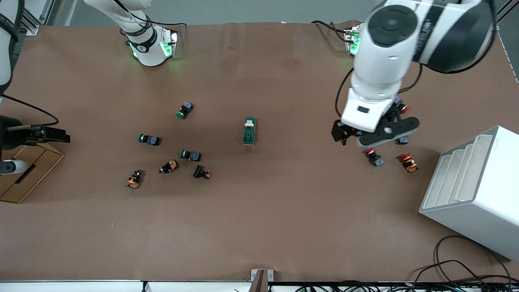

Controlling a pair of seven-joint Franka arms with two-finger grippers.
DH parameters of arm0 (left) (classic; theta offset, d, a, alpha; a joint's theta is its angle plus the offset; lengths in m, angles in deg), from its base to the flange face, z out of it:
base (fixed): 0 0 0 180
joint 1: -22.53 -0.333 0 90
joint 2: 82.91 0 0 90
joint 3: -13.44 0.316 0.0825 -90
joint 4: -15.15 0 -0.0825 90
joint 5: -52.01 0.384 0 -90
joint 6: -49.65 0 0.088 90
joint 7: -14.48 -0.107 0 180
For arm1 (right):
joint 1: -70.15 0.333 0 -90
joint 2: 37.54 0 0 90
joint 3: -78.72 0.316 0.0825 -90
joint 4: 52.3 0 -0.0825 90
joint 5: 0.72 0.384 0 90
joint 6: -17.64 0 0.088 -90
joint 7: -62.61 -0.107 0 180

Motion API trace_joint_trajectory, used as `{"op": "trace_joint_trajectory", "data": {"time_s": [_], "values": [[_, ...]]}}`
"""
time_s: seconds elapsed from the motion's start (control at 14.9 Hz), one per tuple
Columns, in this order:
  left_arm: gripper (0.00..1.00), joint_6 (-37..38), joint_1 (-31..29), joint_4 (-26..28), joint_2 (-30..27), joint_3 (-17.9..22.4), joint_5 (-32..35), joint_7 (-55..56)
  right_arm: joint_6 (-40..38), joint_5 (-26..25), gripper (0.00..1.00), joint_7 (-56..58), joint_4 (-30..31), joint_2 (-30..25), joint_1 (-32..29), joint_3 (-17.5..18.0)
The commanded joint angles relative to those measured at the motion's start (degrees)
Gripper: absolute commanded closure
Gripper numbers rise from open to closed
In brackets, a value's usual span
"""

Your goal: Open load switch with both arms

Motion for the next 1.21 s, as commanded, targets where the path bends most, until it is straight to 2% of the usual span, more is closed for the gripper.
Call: {"op": "trace_joint_trajectory", "data": {"time_s": [0.0, 0.33, 0.4, 0.47, 0.6, 0.74, 0.87, 1.14], "values": [[0.0, 1.16, -3.53, -0.01, -2.15, -0.07, -4.41, -7.31, 0.83, -0.69, 0.0, 0.75, 4.43, -3.87, 0.97, -0.02], [0.0, 7.12, -9.78, -0.01, -6.45, 0.89, -6.87, -21.11, 8.64, -0.69, 0.0, 0.75, 18.4, -13.27, 5.98, -5.55], [0.0, 7.22, -9.26, 0.16, -8.38, 6.04, -9.67, -28.1, 9.44, -0.69, 0.0, 0.75, 20.26, -14.77, 6.25, -5.73], [0.0, 7.22, -8.82, 0.68, -9.62, 9.92, -12.05, -33.39, 9.18, -0.69, 0.0, 0.75, 20.36, -15.13, 6.34, -5.82], [0.0, 10.98, -8.9, 1.04, -11.11, 13.54, -14.88, -40.18, 8.66, -0.86, 0.0, 0.84, 20.54, -16.62, 6.51, -5.82], [0.0, 13.02, -8.9, 5.23, -13.83, 14.35, -15.32, -44.07, 8.39, -1.04, 0.0, 0.84, 20.89, -18.2, 6.43, -5.64], [0.0, 11.54, -8.82, 10.16, -16.91, 14.35, -15.5, -43.99, 7.95, -1.04, 0.0, 0.84, 20.98, -19.78, 6.34, -5.29], [0.0, 10.92, -8.02, 15.62, -21.92, 14.35, -17.26, -44.08, 6.9, -1.04, 0.0, 0.75, 21.51, -22.51, 5.9, -4.94]]}}
